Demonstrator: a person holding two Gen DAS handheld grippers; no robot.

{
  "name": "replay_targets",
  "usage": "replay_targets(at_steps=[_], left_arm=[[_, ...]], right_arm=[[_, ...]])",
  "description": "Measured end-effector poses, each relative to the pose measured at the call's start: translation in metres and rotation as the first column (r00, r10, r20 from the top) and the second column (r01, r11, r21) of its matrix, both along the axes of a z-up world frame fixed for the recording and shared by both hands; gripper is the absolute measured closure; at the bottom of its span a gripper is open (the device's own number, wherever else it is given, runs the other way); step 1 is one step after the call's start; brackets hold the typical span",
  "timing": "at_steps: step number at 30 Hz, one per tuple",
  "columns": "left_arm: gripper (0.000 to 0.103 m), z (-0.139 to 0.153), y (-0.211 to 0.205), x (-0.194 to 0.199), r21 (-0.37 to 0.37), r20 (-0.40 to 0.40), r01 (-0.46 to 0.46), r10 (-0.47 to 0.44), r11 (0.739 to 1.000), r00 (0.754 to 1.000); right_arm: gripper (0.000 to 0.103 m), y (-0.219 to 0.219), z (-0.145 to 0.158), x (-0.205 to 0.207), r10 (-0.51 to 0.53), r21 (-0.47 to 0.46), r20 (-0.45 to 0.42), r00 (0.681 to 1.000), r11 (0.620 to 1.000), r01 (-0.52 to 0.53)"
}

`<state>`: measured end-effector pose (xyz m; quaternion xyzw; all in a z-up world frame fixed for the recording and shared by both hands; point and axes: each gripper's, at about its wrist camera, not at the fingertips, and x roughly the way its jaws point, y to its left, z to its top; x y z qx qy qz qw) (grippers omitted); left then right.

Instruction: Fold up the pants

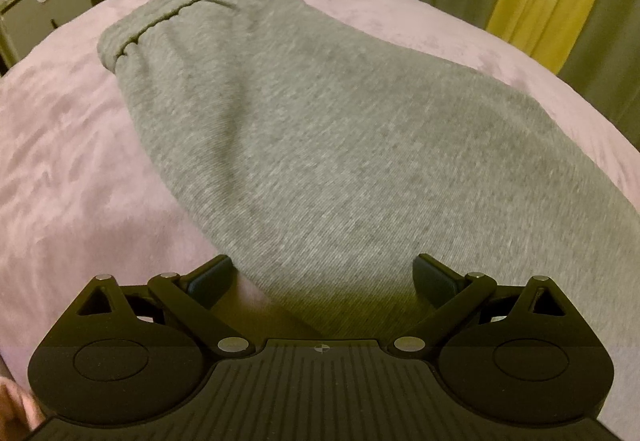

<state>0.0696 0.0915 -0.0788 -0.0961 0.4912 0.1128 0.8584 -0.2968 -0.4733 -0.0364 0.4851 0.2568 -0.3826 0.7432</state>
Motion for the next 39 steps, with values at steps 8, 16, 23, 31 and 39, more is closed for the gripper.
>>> replay_targets(at_steps=[8,16,23,31,39], left_arm=[[0.002,-0.001,0.004,0.002,-0.032,-0.009,-0.017,0.017,0.999,1.000],[0.002,-0.001,0.004,0.001,-0.029,-0.010,-0.017,0.016,0.999,1.000],[0.002,-0.002,0.005,0.002,-0.033,-0.013,-0.019,0.019,0.999,1.000],[0.002,-0.004,0.005,0.002,-0.036,-0.018,-0.023,0.023,0.999,1.000],[0.001,-0.005,0.005,0.003,-0.032,-0.021,-0.028,0.028,0.999,0.999]], right_arm=[[0.092,-0.007,0.006,-0.022,-0.043,-0.017,0.002,0.999,0.999,0.043],[0.059,-0.011,0.003,-0.030,-0.046,0.027,-0.001,0.999,0.999,0.046],[0.025,-0.018,-0.001,-0.021,0.003,0.037,0.061,0.998,0.999,-0.005],[0.039,-0.024,-0.005,-0.013,0.052,0.010,0.130,0.990,0.999,-0.054],[0.071,-0.035,-0.022,-0.016,0.031,0.121,0.209,0.977,0.991,-0.057]])
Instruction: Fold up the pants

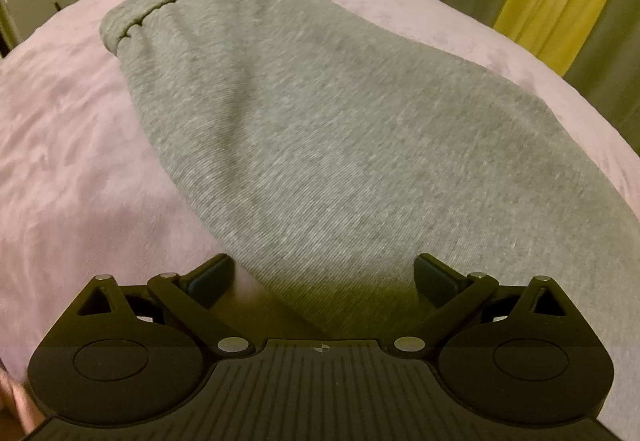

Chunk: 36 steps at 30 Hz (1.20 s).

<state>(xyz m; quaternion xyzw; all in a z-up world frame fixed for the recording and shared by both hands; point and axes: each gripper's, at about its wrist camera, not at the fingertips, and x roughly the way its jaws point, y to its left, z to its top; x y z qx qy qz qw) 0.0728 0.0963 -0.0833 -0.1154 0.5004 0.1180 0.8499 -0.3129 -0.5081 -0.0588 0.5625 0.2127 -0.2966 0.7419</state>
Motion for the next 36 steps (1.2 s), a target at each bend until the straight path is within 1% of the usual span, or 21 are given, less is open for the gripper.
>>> replay_targets(at_steps=[2,8,10,12,14,15,16,20,21,22,23,25,27,28,30,31,32,33,35,36], left_arm=[[0.001,0.000,0.000,0.000,0.001,0.000,0.000,0.000,1.000,1.000],[0.001,0.000,0.000,-0.001,-0.006,-0.001,-0.004,0.004,1.000,1.000],[0.001,0.000,0.000,0.000,-0.008,-0.002,-0.005,0.005,1.000,1.000],[0.001,0.000,0.001,0.000,-0.007,-0.002,-0.005,0.005,1.000,1.000],[0.001,0.000,0.001,0.000,-0.008,-0.002,-0.004,0.004,1.000,1.000],[0.001,0.000,0.001,0.000,-0.008,-0.002,-0.004,0.004,1.000,1.000],[0.001,0.000,0.001,0.000,-0.009,-0.002,-0.004,0.004,1.000,1.000],[0.001,-0.001,0.001,0.000,-0.011,-0.003,-0.006,0.006,1.000,1.000],[0.001,-0.001,0.001,0.000,-0.011,-0.003,-0.006,0.006,1.000,1.000],[0.001,-0.001,0.001,0.000,-0.011,-0.003,-0.006,0.006,1.000,1.000],[0.001,-0.001,0.001,0.000,-0.011,-0.003,-0.006,0.006,1.000,1.000],[0.001,-0.001,0.001,0.000,-0.011,-0.003,-0.007,0.007,1.000,1.000],[0.001,-0.001,0.001,0.000,-0.009,-0.002,-0.005,0.005,1.000,1.000],[0.001,-0.001,0.001,0.000,-0.010,-0.003,-0.006,0.006,1.000,1.000],[0.001,-0.001,0.001,0.000,-0.011,-0.003,-0.007,0.007,1.000,1.000],[0.001,-0.001,0.001,0.000,-0.012,-0.003,-0.008,0.008,1.000,1.000],[0.002,0.000,0.002,0.000,-0.014,-0.004,-0.009,0.009,1.000,1.000],[0.002,0.001,0.002,-0.001,-0.016,-0.005,-0.009,0.009,1.000,1.000],[0.002,0.004,0.002,-0.002,-0.013,-0.027,-0.013,0.012,1.000,1.000],[0.002,0.007,0.001,-0.004,-0.011,-0.033,-0.012,0.011,1.000,0.999]], right_arm=[[0.066,-0.001,0.000,-0.001,-0.001,0.010,0.017,1.000,1.000,0.001],[0.065,0.007,0.008,-0.012,-0.007,0.021,-0.023,1.000,1.000,0.007],[0.065,0.009,0.009,-0.009,0.004,0.025,-0.039,0.999,1.000,-0.003],[0.061,0.013,0.011,-0.007,0.026,0.019,-0.053,0.998,0.999,-0.025],[0.054,0.014,0.011,-0.003,0.042,0.018,-0.056,0.998,0.999,-0.041],[0.052,0.013,0.010,0.002,0.050,0.019,-0.056,0.997,0.999,-0.049],[0.049,0.012,0.009,0.006,0.057,0.023,-0.050,0.997,0.998,-0.056],[0.047,0.004,0.001,0.019,0.057,0.045,0.004,0.998,0.997,-0.057],[0.048,0.003,-0.001,0.020,0.052,0.046,0.020,0.998,0.998,-0.053],[0.065,0.003,-0.002,0.022,0.046,0.040,0.023,0.999,0.998,-0.047],[0.093,0.003,-0.002,0.024,0.045,0.036,0.014,0.999,0.998,-0.046],[0.092,0.007,-0.001,0.026,0.051,0.016,0.011,0.999,0.999,-0.051],[0.091,0.010,0.006,0.028,0.072,-0.035,-0.007,0.997,0.997,-0.072],[0.086,0.011,0.008,0.030,0.073,-0.052,-0.014,0.997,0.996,-0.074],[0.083,0.009,0.008,0.034,0.075,-0.050,-0.030,0.997,0.996,-0.076],[0.080,0.008,0.006,0.036,0.076,-0.040,-0.036,0.996,0.996,-0.077],[0.080,0.008,0.006,0.036,0.075,-0.036,-0.039,0.996,0.996,-0.077],[0.080,0.008,0.007,0.037,0.073,-0.040,-0.045,0.996,0.996,-0.075],[0.091,0.012,0.012,0.042,0.076,-0.074,-0.093,0.993,0.994,-0.083],[0.091,0.015,0.017,0.047,0.090,-0.105,-0.116,0.989,0.989,-0.102]])
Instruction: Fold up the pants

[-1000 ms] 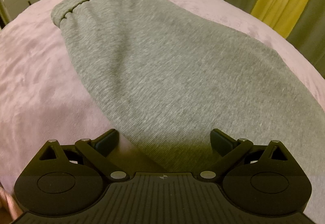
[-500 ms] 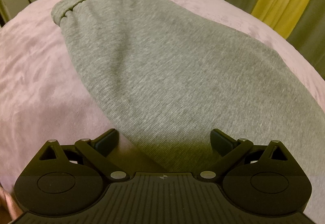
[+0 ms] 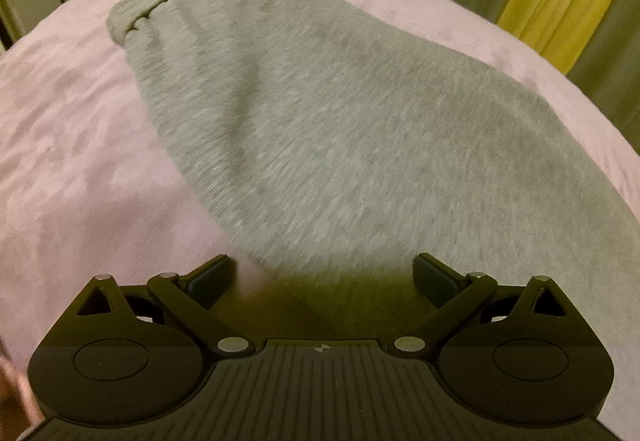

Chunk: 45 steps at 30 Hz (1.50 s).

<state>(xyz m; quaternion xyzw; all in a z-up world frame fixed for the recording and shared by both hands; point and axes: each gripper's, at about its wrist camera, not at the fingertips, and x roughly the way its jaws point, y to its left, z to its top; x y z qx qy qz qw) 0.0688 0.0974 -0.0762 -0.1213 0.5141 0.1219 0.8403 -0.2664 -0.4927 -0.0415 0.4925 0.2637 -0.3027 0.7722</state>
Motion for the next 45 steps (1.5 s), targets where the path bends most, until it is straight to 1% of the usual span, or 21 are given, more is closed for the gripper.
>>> replay_targets(at_steps=[3,5,7,8,9,11,13,15,18,19,21,23,26,30,33,36,38,39,40,42,45], left_arm=[[0.002,0.019,-0.004,-0.016,0.022,0.036,0.040,-0.041,0.999,0.999],[0.002,0.033,-0.007,-0.032,0.039,0.093,0.085,-0.088,0.996,0.992],[0.002,0.044,-0.007,-0.047,0.073,0.126,0.109,-0.118,0.991,0.985],[0.002,0.049,-0.007,-0.055,0.097,0.144,0.120,-0.133,0.988,0.981],[0.002,0.052,-0.007,-0.061,0.120,0.154,0.124,-0.142,0.985,0.978],[0.002,0.058,-0.007,-0.073,0.178,0.178,0.137,-0.169,0.974,0.969],[0.002,0.061,-0.008,-0.084,0.229,0.208,0.146,-0.194,0.963,0.959],[0.002,0.061,-0.006,-0.089,0.220,0.232,0.160,-0.211,0.962,0.949],[0.002,0.055,0.002,-0.082,0.128,0.216,0.193,-0.217,0.973,0.952],[0.002,0.053,0.005,-0.078,0.108,0.208,0.179,-0.198,0.978,0.958],[0.002,0.049,0.013,-0.076,0.057,0.205,0.170,-0.178,0.984,0.962],[0.002,0.046,0.021,-0.074,-0.008,0.216,0.155,-0.150,0.988,0.965],[0.002,0.041,0.031,-0.074,-0.075,0.208,0.109,-0.091,0.991,0.974],[0.002,0.039,0.036,-0.074,-0.126,0.193,0.103,-0.077,0.987,0.978],[0.002,0.039,0.032,-0.073,-0.105,0.189,0.109,-0.088,0.988,0.978],[0.002,0.040,0.024,-0.072,-0.058,0.171,0.134,-0.123,0.989,0.978],[0.002,0.039,0.019,-0.069,-0.022,0.149,0.146,-0.141,0.989,0.979],[0.002,0.039,0.016,-0.068,-0.003,0.139,0.151,-0.149,0.989,0.979],[0.002,0.039,0.013,-0.067,0.019,0.133,0.158,-0.159,0.987,0.978],[0.002,0.038,0.009,-0.067,0.055,0.124,0.169,-0.175,0.984,0.977],[0.002,0.037,0.001,-0.065,0.106,0.099,0.193,-0.204,0.975,0.974]], right_arm=[[0.092,0.014,0.036,0.017,0.055,-0.141,-0.024,0.998,0.988,-0.058],[0.092,0.033,0.072,0.037,0.122,-0.259,-0.007,0.993,0.958,-0.120],[0.092,0.076,0.117,0.070,0.248,-0.428,-0.027,0.968,0.872,-0.236],[0.092,0.100,0.132,0.083,0.324,-0.474,-0.017,0.946,0.830,-0.293],[0.092,0.130,0.144,0.098,0.417,-0.523,-0.022,0.909,0.770,-0.366],[0.092,0.196,0.151,0.126,0.586,-0.604,-0.080,0.806,0.615,-0.507],[0.092,0.258,0.131,0.147,0.720,-0.601,-0.119,0.684,0.496,-0.626],[0.091,0.300,0.088,0.166,0.783,-0.506,-0.151,0.604,0.463,-0.728],[0.090,0.346,0.000,0.188,0.788,-0.296,-0.345,0.509,0.423,-0.856],[0.090,0.356,-0.011,0.181,0.776,-0.353,-0.352,0.523,0.408,-0.842],[0.089,0.367,-0.004,0.178,0.771,-0.398,-0.399,0.497,0.342,-0.851],[0.089,0.361,0.006,0.180,0.784,-0.366,-0.382,0.490,0.358,-0.859],[0.089,0.339,0.013,0.175,0.785,-0.338,-0.280,0.553,0.459,-0.822],[0.089,0.333,0.012,0.169,0.776,-0.317,-0.238,0.584,0.506,-0.802],[0.088,0.341,0.010,0.172,0.785,-0.321,-0.287,0.549,0.461,-0.827],[0.071,0.344,0.013,0.174,0.835,-0.297,-0.283,0.473,0.393,-0.870],[0.055,0.337,0.025,0.170,0.862,-0.283,-0.209,0.462,0.399,-0.872],[0.053,0.330,0.030,0.166,0.873,-0.274,-0.153,0.464,0.414,-0.868],[0.048,0.323,0.036,0.162,0.865,-0.279,-0.111,0.489,0.445,-0.851],[0.041,0.305,0.045,0.160,0.820,-0.296,-0.067,0.568,0.527,-0.796],[0.038,0.286,0.043,0.165,0.755,-0.290,-0.093,0.649,0.603,-0.743]])
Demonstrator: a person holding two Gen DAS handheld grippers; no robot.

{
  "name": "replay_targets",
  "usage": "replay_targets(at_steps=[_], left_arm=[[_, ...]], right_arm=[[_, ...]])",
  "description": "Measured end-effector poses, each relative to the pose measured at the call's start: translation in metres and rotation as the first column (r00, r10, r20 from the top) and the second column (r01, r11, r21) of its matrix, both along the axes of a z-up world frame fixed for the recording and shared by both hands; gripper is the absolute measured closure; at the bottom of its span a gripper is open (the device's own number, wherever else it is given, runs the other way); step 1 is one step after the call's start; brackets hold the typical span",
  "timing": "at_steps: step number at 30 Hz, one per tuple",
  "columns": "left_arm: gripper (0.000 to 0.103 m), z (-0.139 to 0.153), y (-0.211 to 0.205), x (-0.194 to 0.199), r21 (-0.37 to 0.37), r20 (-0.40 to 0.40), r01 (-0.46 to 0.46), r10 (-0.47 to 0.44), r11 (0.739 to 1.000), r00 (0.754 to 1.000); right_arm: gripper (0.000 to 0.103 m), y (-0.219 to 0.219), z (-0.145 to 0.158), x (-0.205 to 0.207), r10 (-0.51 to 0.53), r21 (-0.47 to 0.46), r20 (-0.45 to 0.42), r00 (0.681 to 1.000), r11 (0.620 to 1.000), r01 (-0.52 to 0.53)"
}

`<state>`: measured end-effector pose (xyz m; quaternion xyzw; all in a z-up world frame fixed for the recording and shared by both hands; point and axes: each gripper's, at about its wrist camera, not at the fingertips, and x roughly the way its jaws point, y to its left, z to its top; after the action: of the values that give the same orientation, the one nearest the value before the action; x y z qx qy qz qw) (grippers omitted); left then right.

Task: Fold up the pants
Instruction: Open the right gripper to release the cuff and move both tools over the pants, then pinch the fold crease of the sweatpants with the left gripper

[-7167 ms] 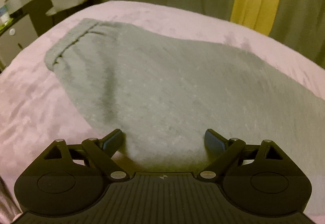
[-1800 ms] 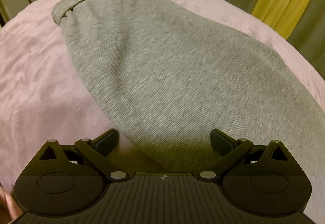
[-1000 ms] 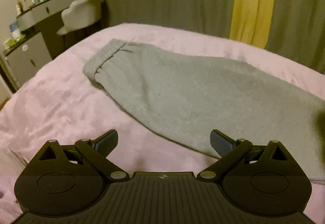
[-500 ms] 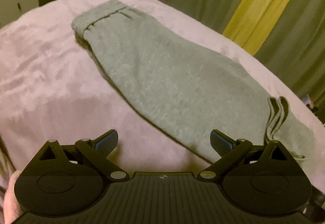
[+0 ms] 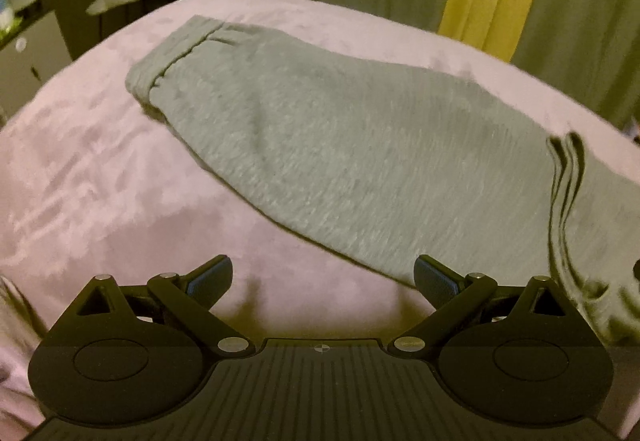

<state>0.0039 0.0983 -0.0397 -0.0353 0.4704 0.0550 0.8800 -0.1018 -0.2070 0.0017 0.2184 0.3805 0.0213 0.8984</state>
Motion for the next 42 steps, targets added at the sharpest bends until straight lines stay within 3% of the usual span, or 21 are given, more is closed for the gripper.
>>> replay_targets(at_steps=[2,4,6,9,12,15,17,19,22,26,30,32,37,42], left_arm=[[0.002,-0.001,-0.003,0.002,0.024,-0.012,0.012,-0.012,1.000,1.000],[0.002,-0.001,-0.006,0.002,0.042,-0.015,0.020,-0.019,0.999,1.000],[0.002,-0.001,-0.008,0.001,0.052,-0.014,0.030,-0.029,0.998,0.999],[0.002,-0.001,-0.011,0.003,0.063,-0.025,0.040,-0.038,0.997,0.999],[0.002,-0.003,-0.013,0.006,0.065,-0.045,0.054,-0.051,0.996,0.998],[0.002,-0.004,-0.016,0.008,0.063,-0.063,0.077,-0.073,0.995,0.995],[0.002,-0.004,-0.020,0.011,0.067,-0.082,0.095,-0.089,0.993,0.993],[0.002,0.000,-0.027,0.014,0.063,-0.071,0.115,-0.111,0.991,0.991],[0.002,0.008,-0.048,0.022,0.019,0.021,0.161,-0.162,0.987,0.987],[0.002,0.003,-0.093,0.052,-0.107,0.037,0.276,-0.274,0.955,0.961],[0.002,-0.015,-0.150,0.088,-0.124,-0.004,0.387,-0.390,0.914,0.921],[0.002,-0.025,-0.178,0.102,-0.103,-0.022,0.441,-0.445,0.892,0.895],[0.003,-0.048,-0.225,0.129,-0.061,-0.085,0.510,-0.513,0.858,0.854],[0.009,-0.052,-0.240,0.139,-0.054,-0.078,0.561,-0.564,0.826,0.822]], right_arm=[[0.037,-0.003,-0.012,0.002,-0.048,-0.056,-0.072,0.996,0.997,0.044],[0.036,0.003,-0.029,0.003,-0.026,-0.073,-0.130,0.991,0.997,0.016],[0.034,0.015,-0.028,-0.001,0.021,-0.101,-0.126,0.992,0.994,-0.034],[0.034,0.013,-0.014,-0.003,0.091,0.030,-0.100,0.991,0.996,-0.089],[0.028,-0.003,-0.006,-0.004,0.018,0.056,-0.093,0.996,0.998,-0.013],[0.026,-0.030,-0.013,-0.005,-0.076,0.000,-0.167,0.983,0.997,0.077],[0.026,-0.053,-0.014,-0.010,-0.129,0.031,-0.192,0.973,0.990,0.137],[0.025,-0.070,-0.004,-0.021,-0.206,0.026,-0.157,0.966,0.977,0.213],[0.008,-0.089,0.012,-0.033,-0.266,-0.054,-0.091,0.960,0.963,0.262],[0.005,-0.110,0.003,-0.047,-0.270,-0.012,-0.054,0.961,0.963,0.270],[0.005,-0.139,-0.038,-0.045,-0.356,0.171,-0.161,0.921,0.909,0.381],[0.005,-0.147,-0.044,-0.047,-0.374,0.223,-0.163,0.913,0.887,0.404],[0.005,-0.141,-0.045,-0.047,-0.353,0.188,-0.138,0.925,0.908,0.375],[0.005,-0.140,-0.044,-0.043,-0.341,0.159,-0.120,0.932,0.920,0.357]])
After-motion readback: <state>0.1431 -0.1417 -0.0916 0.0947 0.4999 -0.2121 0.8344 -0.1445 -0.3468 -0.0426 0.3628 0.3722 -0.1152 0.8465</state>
